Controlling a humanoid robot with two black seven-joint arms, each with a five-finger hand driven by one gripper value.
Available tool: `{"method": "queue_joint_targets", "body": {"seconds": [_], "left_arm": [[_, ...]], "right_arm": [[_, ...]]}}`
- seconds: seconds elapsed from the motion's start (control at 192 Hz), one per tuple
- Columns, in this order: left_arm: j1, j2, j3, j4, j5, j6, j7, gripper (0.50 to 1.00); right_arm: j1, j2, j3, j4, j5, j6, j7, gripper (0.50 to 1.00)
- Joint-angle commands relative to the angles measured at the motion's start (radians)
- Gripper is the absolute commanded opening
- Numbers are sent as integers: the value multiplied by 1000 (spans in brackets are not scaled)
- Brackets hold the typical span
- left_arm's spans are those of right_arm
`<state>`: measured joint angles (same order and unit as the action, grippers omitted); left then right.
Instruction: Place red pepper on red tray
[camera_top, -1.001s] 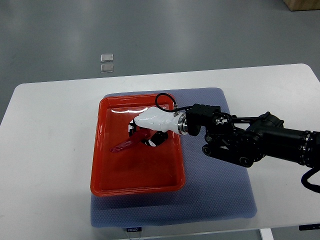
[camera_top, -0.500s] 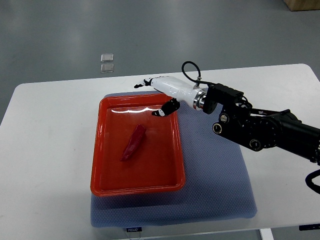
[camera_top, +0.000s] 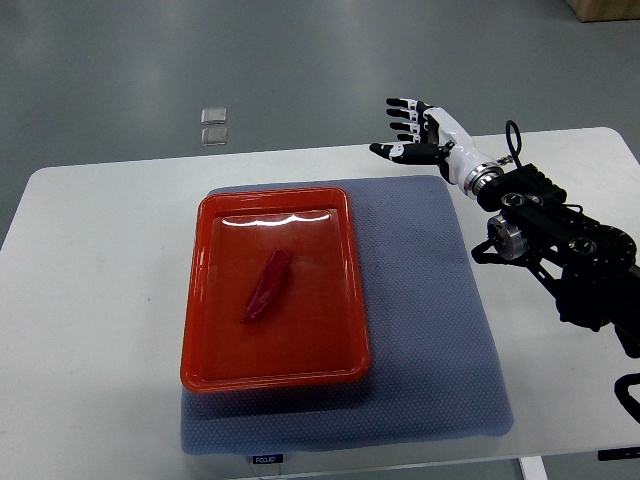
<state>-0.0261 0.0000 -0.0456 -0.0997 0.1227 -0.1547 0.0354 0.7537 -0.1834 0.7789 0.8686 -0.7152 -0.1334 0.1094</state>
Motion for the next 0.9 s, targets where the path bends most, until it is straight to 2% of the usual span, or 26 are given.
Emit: {"method": "queue_joint_targets", "body": {"seconds": [0.0, 0.308, 0.37, 0.396, 0.433, 0.897], "left_arm": [[0, 0, 1, 0, 0, 0, 0, 1000], [0, 0, 0, 0, 0, 0, 0, 1000], [0, 0, 1, 0, 0, 1, 0, 1000], [0, 0, 1, 0, 0, 0, 0, 1000], [0, 0, 0, 0, 0, 0, 0, 1000], [0, 0, 1, 0, 0, 1, 0, 1000]], "right_arm": [[-8, 4, 42, -25, 131, -6, -1, 848], [-17, 5, 128, -108, 276, 0, 1, 852], [-17, 9, 126, -112, 276, -2, 1, 870], [-17, 10, 126, -112, 276, -6, 6, 901], [-19, 12, 126, -112, 276, -9, 9, 915], [-77, 81, 226, -109, 263, -17, 13, 915]]}}
